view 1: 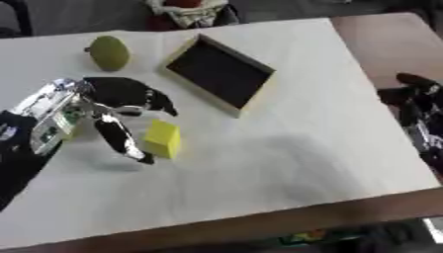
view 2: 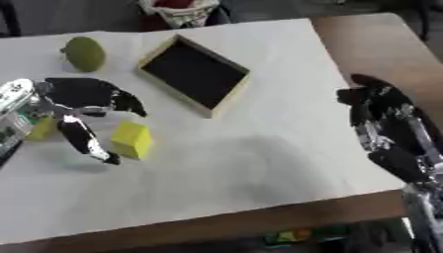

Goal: Pick up objects on the table and place them in the box.

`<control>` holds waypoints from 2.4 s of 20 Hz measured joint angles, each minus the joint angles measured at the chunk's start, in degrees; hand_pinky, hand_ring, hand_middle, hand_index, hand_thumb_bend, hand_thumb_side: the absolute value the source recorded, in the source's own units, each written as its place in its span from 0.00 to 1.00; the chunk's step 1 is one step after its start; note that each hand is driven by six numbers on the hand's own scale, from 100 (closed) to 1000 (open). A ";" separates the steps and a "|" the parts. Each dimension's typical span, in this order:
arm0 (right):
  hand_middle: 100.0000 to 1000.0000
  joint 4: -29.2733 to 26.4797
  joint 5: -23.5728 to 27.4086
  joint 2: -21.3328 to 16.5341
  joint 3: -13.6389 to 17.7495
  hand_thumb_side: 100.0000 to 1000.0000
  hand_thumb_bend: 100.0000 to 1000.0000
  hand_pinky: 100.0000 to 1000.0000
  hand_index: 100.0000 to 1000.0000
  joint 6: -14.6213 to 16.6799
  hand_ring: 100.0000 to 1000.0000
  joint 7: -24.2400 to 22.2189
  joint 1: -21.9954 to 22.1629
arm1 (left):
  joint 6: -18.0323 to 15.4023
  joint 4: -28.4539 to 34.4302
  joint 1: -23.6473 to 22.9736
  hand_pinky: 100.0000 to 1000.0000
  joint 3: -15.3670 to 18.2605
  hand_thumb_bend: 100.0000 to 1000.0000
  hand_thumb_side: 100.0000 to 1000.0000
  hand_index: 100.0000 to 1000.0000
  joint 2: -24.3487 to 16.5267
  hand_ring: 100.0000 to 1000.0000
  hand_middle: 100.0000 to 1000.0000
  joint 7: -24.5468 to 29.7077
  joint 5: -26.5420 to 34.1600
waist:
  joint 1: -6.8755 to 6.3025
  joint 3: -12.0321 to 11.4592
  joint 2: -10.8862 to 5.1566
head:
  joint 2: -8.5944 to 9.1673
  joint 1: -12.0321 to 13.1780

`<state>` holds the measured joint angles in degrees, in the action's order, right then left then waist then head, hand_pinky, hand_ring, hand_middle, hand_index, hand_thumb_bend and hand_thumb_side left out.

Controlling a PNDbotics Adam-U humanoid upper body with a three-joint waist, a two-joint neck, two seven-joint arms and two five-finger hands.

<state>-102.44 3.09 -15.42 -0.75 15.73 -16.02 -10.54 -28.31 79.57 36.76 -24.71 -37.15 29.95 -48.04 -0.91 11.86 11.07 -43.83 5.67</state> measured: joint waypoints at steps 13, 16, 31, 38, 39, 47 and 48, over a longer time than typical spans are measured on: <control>0.59 0.01 0.00 0.00 0.00 0.41 0.00 0.84 0.86 -0.01 0.79 -0.01 0.01 | 1.04 -0.69 -0.48 0.68 0.67 0.26 0.18 0.69 0.94 0.58 0.53 -3.04 1.26 | -0.01 0.22 0.01 | 0.00 -0.17; 0.59 0.01 0.00 0.00 -0.01 0.41 0.00 0.84 0.86 -0.02 0.79 -0.02 0.02 | 1.98 0.57 0.22 0.68 1.52 0.25 0.14 0.69 0.89 0.58 0.53 -3.13 3.30 | 0.00 0.40 0.01 | 0.00 -0.18; 0.59 0.01 0.65 0.08 -1.50 0.41 0.00 0.84 0.86 -0.04 0.79 -1.41 -0.57 | 3.56 -11.38 14.11 0.68 3.97 0.28 0.10 0.70 9.92 0.58 0.54 -6.70 -0.92 | 0.29 4.36 0.11 | 0.00 1.33; 0.59 0.01 1.18 0.16 -2.51 0.41 0.00 0.84 0.86 -0.07 0.79 -2.69 -1.28 | 2.10 -19.90 17.05 0.69 5.71 0.32 0.10 0.74 15.65 0.59 0.57 -12.34 -8.44 | 0.18 6.18 0.54 | 0.00 2.56; 0.59 0.02 1.24 0.19 -2.60 0.41 0.00 0.84 0.86 -0.05 0.79 -2.79 -1.38 | 1.93 -20.70 17.16 0.69 5.90 0.32 0.10 0.74 16.11 0.59 0.57 -13.02 -9.41 | 0.17 6.27 0.57 | 0.00 2.66; 0.59 0.02 1.57 0.58 -2.86 0.41 0.00 0.84 0.86 -0.10 0.79 -3.19 -1.57 | 1.53 -25.08 17.36 0.70 7.44 0.34 0.11 0.83 18.62 0.61 0.63 -17.07 -15.19 | 0.23 6.87 0.78 | 0.00 2.96; 0.59 0.02 1.57 0.59 -2.86 0.41 0.00 0.84 0.86 -0.09 0.79 -3.20 -1.57 | 1.55 -25.17 17.38 0.70 7.58 0.34 0.11 0.83 18.65 0.61 0.63 -17.43 -15.47 | 0.25 6.87 0.79 | 0.00 2.98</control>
<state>-102.42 4.66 -14.84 -3.61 15.64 -19.22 -12.11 -26.76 54.40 54.14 -17.13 -18.50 12.53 -63.51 -0.65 18.73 11.86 -43.83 8.65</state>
